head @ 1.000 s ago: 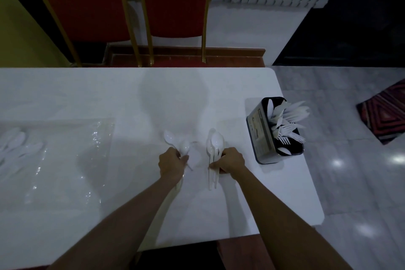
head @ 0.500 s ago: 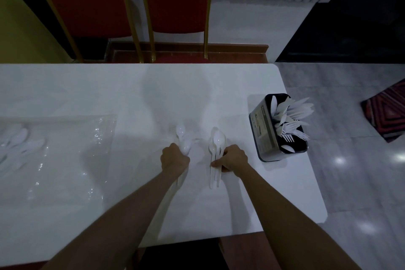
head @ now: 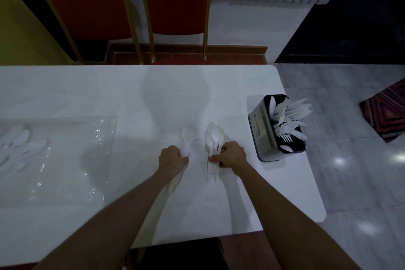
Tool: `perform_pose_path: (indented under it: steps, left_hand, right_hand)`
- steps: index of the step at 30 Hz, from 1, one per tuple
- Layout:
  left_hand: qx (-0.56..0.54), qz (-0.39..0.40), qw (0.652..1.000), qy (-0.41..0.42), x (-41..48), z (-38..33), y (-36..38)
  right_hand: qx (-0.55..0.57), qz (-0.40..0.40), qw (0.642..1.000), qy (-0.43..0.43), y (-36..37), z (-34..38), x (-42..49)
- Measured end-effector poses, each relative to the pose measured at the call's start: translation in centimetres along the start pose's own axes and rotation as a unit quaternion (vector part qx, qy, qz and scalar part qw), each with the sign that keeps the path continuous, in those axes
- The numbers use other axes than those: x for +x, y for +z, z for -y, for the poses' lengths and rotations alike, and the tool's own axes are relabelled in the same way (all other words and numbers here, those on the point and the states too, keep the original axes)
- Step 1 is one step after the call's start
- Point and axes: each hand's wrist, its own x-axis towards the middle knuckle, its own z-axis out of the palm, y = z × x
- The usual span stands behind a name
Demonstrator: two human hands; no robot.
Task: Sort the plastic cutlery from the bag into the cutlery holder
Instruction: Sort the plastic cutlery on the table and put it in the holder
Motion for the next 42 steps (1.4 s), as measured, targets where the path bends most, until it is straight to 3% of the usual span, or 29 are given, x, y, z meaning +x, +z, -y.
perform_pose_path:
  steps: [8,16,23,30,37,42]
  left_hand:
    - [-0.123,-0.037,0.989,0.074,-1.3,-0.9,-3.4]
    - [-0.339,0.011,0.922,0.187,-3.3,-11.6,-7.2]
    - [-0.430,0.085,0.869,0.228,-6.3,-19.9,-3.7]
    - [-0.378,0.071,0.895,0.226,-6.7,-20.9,1.3]
    - [-0.276,0.083,0.917,0.276,-7.0,-21.5,3.7]
    - [-0.232,0.057,0.923,0.302,-6.7,-21.2,5.7]
  right_hand:
    - [0.071,-0.047,0.995,-0.046,-2.7,1.9,-2.7]
    - [0.114,-0.142,0.970,-0.161,-13.2,2.6,-8.9]
    - [0.092,-0.218,0.955,-0.179,-21.5,-2.6,-11.1]
    - [0.073,-0.220,0.959,-0.163,-21.8,-6.1,-8.8]
    - [0.046,-0.165,0.961,-0.215,-21.8,-6.6,-6.7]
    - [-0.038,-0.144,0.958,-0.243,-22.4,-6.6,-5.8]
